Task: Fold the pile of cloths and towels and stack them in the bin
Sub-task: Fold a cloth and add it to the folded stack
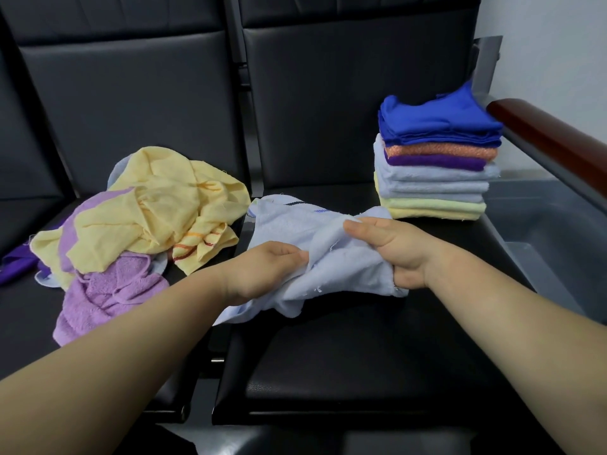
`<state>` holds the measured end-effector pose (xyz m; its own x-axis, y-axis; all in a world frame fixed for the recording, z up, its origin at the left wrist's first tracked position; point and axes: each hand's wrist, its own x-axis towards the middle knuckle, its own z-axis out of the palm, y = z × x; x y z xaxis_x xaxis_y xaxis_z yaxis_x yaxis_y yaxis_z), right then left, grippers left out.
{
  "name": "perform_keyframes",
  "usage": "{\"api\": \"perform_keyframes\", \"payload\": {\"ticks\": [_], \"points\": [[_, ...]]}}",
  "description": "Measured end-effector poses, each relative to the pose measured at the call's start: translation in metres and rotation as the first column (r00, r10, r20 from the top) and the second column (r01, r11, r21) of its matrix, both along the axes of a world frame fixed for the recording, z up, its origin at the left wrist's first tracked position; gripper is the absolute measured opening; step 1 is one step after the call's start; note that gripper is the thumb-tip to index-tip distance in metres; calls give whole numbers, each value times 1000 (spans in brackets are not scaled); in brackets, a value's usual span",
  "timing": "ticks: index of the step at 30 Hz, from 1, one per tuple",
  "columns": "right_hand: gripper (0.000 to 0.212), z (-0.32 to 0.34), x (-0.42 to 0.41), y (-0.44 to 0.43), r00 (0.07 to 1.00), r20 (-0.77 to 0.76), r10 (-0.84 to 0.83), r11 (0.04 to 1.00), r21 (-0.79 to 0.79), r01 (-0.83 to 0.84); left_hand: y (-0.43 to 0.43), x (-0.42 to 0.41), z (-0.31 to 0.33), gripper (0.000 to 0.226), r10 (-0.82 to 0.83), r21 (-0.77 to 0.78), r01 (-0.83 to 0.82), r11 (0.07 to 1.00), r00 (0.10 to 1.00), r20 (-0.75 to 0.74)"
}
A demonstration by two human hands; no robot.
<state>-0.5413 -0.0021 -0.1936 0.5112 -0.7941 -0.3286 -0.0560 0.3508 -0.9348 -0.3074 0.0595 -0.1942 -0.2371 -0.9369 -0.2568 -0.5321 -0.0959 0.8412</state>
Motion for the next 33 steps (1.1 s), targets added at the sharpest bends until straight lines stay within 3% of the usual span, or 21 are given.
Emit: {"api": "perform_keyframes", "payload": {"ticks": [2, 5, 6, 8, 9, 12, 16, 20, 24, 26, 29, 31, 33], "points": [[32, 1, 0, -1, 996, 70, -63, 998, 34, 61, 0, -1, -1, 48, 15, 10, -15, 1000, 999, -41], [49, -5, -1, -8, 978, 153, -145, 985, 110, 129, -1, 1, -3, 37, 13, 22, -10, 1000, 995, -95], [39, -7, -2, -11, 970, 158, -183, 979, 122, 165, -1, 2, -4, 39, -11, 27, 13, 1000, 998, -62], [22, -9, -6, -16, 950, 158, -270, 959, 136, 250, -1, 3, -5, 40, -75, 5, 75, 997, 993, 88], [25, -9, -6, -18, 944, 153, -294, 952, 132, 275, -1, 3, -6, 36, -82, -26, 86, 996, 987, 137], [26, -6, -5, -18, 944, 66, -322, 947, 41, 320, -3, 5, -5, 15, -46, -145, 69, 987, 987, 156], [29, -6, -4, -14, 949, 14, -314, 949, -5, 315, -8, 11, -7, 18, 75, -208, -41, 977, 985, 154], [47, -4, -4, -16, 940, 115, -321, 947, 60, 316, -10, 11, -9, 32, 196, -34, -196, 980, 980, -24], [42, 6, -9, -14, 892, 293, -345, 935, 191, 299, -13, 6, -2, 48, 322, 43, -321, 946, 921, -218], [41, 9, -5, -15, 836, 345, -428, 897, 279, 344, -13, 1, 0, 53, 302, -7, -305, 952, 945, -128], [28, 7, 5, -17, 750, 371, -547, 826, 383, 413, -11, -12, 9, 51, 101, -66, -97, 993, 994, 52], [24, 3, 6, -17, 766, 366, -529, 837, 374, 400, -11, -14, 14, 46, -15, -100, 38, 994, 974, 225], [34, 5, 2, -13, 855, 282, -434, 896, 233, 378, -12, -7, 18, 38, -54, -150, 120, 981, 921, 385]]}}
